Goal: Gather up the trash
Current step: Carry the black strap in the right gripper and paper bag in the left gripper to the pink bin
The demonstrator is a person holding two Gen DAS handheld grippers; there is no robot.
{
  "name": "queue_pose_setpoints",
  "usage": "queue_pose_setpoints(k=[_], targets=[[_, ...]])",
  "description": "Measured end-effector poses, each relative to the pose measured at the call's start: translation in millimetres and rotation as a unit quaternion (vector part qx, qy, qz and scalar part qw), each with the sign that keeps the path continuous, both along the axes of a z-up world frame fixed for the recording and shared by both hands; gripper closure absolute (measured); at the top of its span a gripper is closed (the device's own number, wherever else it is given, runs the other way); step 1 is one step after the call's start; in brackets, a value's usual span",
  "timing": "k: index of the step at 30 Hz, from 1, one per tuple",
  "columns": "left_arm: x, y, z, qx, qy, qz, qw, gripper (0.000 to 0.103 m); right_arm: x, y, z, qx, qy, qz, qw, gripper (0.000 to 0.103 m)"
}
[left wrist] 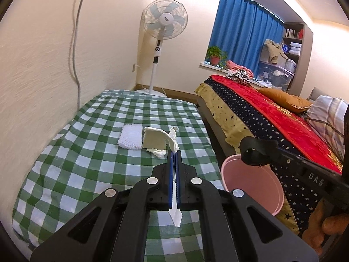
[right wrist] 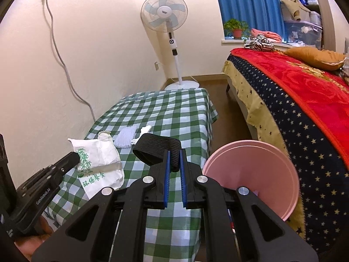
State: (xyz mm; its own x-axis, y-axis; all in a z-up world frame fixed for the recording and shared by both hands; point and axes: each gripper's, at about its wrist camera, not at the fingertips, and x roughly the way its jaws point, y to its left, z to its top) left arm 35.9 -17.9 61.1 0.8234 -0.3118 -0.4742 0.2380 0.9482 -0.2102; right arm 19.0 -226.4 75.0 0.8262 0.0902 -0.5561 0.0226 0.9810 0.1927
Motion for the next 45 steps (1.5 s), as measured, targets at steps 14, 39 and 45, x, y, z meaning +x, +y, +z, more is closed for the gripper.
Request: queue_pose_setpoints(k=[14, 39, 45], targets=[[1, -19, 0, -0.001, -0.012, -0.028, 0.9995, 0.101, -12, -42, 23, -0.013, -0.002, -0.024, 1.000, 0.094], [22, -72, -18, 0.013, -0.005, -0.068, 0.9976, 0.101, 2, -93, -18, -0.001, 0.011, -0.100, 0.995, 0.094], [30, -88, -22, 0.010, -0.003, -0.079, 0.9968, 0.101, 5, -104, -22, 0.005, 0.017, -0.112, 0.994, 0.094]])
